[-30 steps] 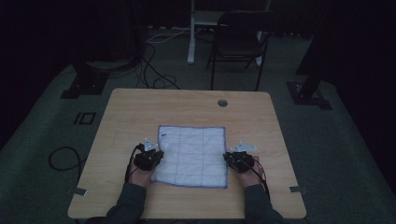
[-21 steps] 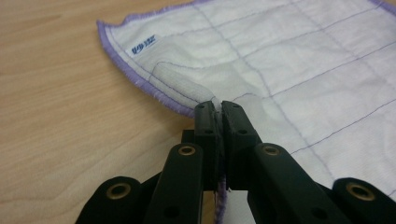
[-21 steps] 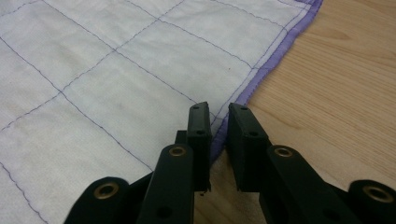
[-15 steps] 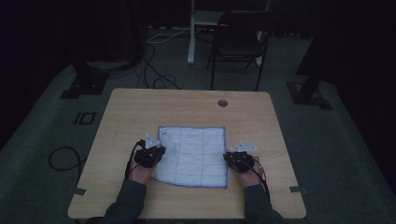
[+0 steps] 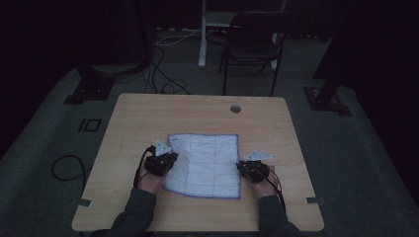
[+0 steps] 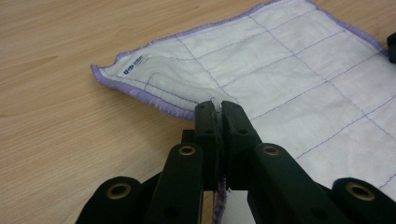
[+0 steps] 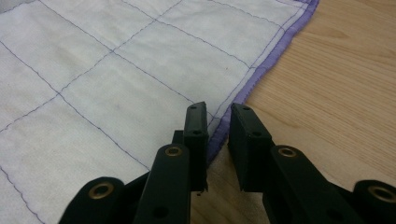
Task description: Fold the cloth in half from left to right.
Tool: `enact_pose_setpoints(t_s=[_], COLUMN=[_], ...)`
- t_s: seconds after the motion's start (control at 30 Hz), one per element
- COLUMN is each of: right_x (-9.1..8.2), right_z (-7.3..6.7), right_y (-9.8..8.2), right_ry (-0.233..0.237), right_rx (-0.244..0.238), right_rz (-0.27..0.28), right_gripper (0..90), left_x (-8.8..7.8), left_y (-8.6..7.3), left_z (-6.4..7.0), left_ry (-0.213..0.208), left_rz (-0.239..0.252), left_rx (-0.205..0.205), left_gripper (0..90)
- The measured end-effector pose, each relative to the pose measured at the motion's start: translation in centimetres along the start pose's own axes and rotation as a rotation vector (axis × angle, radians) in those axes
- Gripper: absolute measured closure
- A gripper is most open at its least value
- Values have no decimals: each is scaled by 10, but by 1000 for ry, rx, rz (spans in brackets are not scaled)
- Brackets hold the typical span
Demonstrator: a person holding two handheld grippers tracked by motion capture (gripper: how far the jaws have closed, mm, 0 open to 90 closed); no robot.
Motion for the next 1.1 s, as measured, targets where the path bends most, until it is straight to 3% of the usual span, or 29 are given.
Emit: enact_pose_setpoints(t_s=[1.1], right_x=[0], right_z=[0], right_y=[0], right_ry=[0], right_rx=[0], right_rz=[1], right_gripper=[776], left_x=[-12], left_y=[24], left_z=[21], left_ry=[-23], left_rz=[45], left_rx=[60], left_gripper=[867])
Point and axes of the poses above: each handheld gripper's, and its own axes: x roughly forward along the jaws, y roughly out of its top, z roughly to its right, the point moved 5 cm from there along x, roughly forward along the jaws, and after that the axes turned 13 degrees about -z, right-handed, at the moved point
